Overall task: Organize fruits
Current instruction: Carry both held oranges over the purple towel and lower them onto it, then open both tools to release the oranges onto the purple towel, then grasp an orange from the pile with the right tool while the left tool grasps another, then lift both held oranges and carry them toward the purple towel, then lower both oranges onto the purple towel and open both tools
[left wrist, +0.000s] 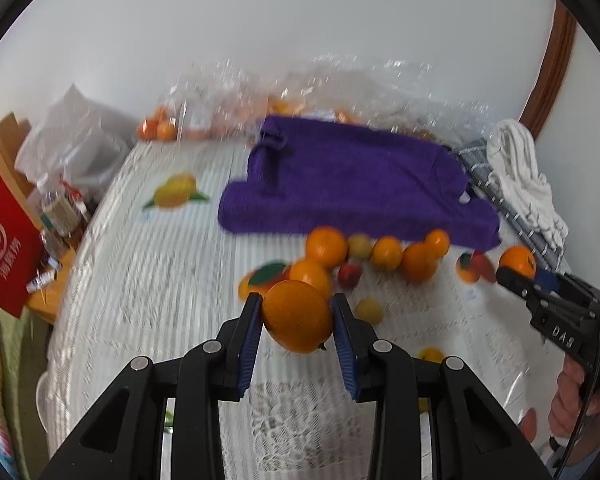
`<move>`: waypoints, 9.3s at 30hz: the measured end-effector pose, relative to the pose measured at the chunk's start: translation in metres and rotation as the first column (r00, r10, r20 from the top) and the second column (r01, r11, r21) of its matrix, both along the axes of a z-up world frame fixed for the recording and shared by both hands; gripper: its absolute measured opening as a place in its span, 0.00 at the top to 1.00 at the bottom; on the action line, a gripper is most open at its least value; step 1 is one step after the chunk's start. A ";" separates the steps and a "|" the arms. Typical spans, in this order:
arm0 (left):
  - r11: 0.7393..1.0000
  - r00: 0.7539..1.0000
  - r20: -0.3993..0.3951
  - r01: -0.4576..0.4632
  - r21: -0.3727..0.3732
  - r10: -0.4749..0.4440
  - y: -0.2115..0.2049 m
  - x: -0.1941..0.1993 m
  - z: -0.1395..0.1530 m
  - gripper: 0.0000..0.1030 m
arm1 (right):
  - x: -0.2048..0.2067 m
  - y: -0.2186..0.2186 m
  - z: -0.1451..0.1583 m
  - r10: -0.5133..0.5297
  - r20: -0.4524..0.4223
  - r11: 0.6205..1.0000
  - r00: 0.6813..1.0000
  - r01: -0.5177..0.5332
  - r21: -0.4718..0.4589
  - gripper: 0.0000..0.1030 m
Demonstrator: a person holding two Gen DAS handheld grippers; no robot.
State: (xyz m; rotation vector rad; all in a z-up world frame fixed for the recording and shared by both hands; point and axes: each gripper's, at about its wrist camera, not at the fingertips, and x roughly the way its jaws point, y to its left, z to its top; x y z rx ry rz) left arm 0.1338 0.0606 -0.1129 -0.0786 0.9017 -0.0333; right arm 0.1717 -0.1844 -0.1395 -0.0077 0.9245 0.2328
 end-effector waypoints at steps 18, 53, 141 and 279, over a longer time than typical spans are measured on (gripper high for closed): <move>0.999 0.994 0.111 0.008 0.031 -0.012 -0.024 0.080 0.086 0.68 | 0.067 -0.007 0.063 -0.015 0.081 1.000 0.997 0.015 0.004 0.60; 0.997 0.991 -0.131 -0.004 0.079 0.014 -0.031 0.224 -0.041 0.68 | 0.212 0.004 -0.032 0.009 -0.051 1.000 0.999 -0.009 -0.003 0.60; 0.996 0.999 -0.050 0.003 -0.086 -0.007 0.026 0.058 -0.046 0.52 | 0.080 0.020 -0.048 0.033 -0.107 0.995 0.994 -0.022 0.100 0.70; 0.993 0.990 0.098 -0.104 0.060 0.098 -0.036 0.133 -0.058 0.69 | 0.133 -0.008 -0.052 -0.032 -0.005 0.999 0.999 0.032 0.041 0.69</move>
